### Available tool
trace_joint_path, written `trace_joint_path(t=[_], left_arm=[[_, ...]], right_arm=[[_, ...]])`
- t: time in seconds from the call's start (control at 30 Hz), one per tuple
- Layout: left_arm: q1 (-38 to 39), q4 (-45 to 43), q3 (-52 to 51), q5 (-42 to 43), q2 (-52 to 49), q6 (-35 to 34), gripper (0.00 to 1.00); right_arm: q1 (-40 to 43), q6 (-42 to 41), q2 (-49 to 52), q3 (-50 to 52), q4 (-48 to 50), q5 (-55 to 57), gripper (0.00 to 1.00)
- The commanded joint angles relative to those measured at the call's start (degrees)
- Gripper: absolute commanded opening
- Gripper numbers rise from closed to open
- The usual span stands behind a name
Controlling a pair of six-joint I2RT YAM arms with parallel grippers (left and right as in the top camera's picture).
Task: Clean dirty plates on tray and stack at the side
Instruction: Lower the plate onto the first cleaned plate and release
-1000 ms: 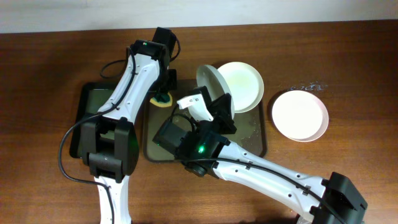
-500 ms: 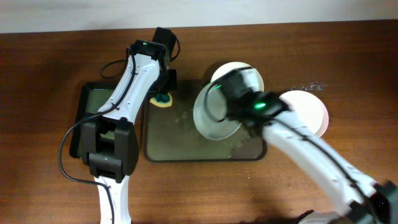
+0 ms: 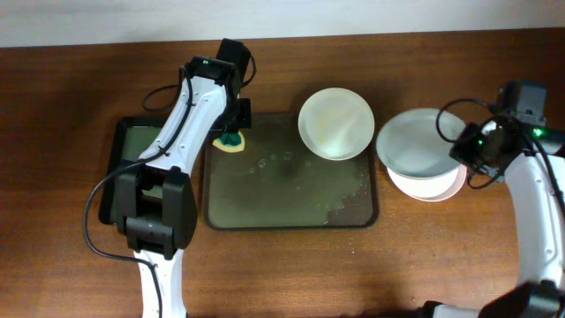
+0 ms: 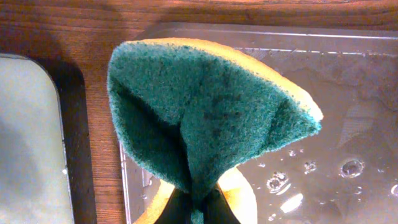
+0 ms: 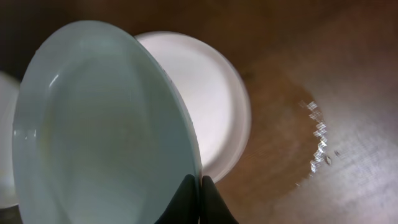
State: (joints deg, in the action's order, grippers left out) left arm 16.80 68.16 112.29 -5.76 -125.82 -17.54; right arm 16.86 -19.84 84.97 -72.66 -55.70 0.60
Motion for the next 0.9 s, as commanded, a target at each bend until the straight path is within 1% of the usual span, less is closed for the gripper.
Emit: trace_joint_path(t=[0.0, 0.17, 0.2, 0.23, 0.27, 0.3, 0.33, 0.4, 0.57, 0.7, 0.77, 0.87], left_arm=[[-0.1, 0.1, 1.0, 0.4, 0.2, 1.1, 0.0], [-0.1, 0.0, 1.0, 0.4, 0.2, 1.1, 0.0], [-0.1, 0.1, 1.0, 0.4, 0.2, 1.1, 0.0], [-0.1, 0.1, 1.0, 0.5, 0.2, 1.1, 0.0], [-0.1, 0.1, 1.0, 0.5, 0.2, 1.1, 0.0], [-0.1, 0.1, 1.0, 0.5, 0.2, 1.1, 0.0], [-0.1, 0.1, 1.0, 0.4, 0.2, 1.1, 0.0], [-0.1, 0.0, 1.0, 0.5, 0.2, 1.1, 0.0], [0.0, 0.1, 1.0, 0.5, 0.2, 1.1, 0.0], [0.0, 0.1, 1.0, 0.5, 0.2, 1.1, 0.0], [0.0, 0.1, 1.0, 0.5, 0.2, 1.1, 0.0], [0.0, 0.1, 1.0, 0.5, 0.2, 1.1, 0.0]], right_arm=[[5.4, 0.5, 3.7, 3.4, 1.7, 0.1, 0.04], [6.4, 0.6, 7.3, 4.4, 2.8, 0.1, 0.04], [6.4, 0.5, 8.1, 4.4, 2.9, 0.1, 0.06], [6.4, 0.5, 8.7, 4.4, 2.9, 0.0, 0.24], [6.3, 0.5, 9.0, 4.4, 3.0, -0.3, 0.35], [6.3, 0.6, 9.1, 4.4, 3.1, -1.1, 0.42], [6.3, 1.5, 9.0, 4.4, 3.3, -3.3, 0.47], [6.3, 6.4, 8.9, 3.6, 3.7, -10.1, 0.53], [2.5, 7.6, 8.6, 0.2, 3.7, -14.1, 0.54], [-5.3, 7.3, 8.6, -1.6, 7.5, -17.7, 0.54], [-9.1, 5.0, 9.2, -1.5, 9.8, -17.6, 0.54], [-14.0, -2.0, 11.3, -1.5, 12.8, -16.2, 0.53]])
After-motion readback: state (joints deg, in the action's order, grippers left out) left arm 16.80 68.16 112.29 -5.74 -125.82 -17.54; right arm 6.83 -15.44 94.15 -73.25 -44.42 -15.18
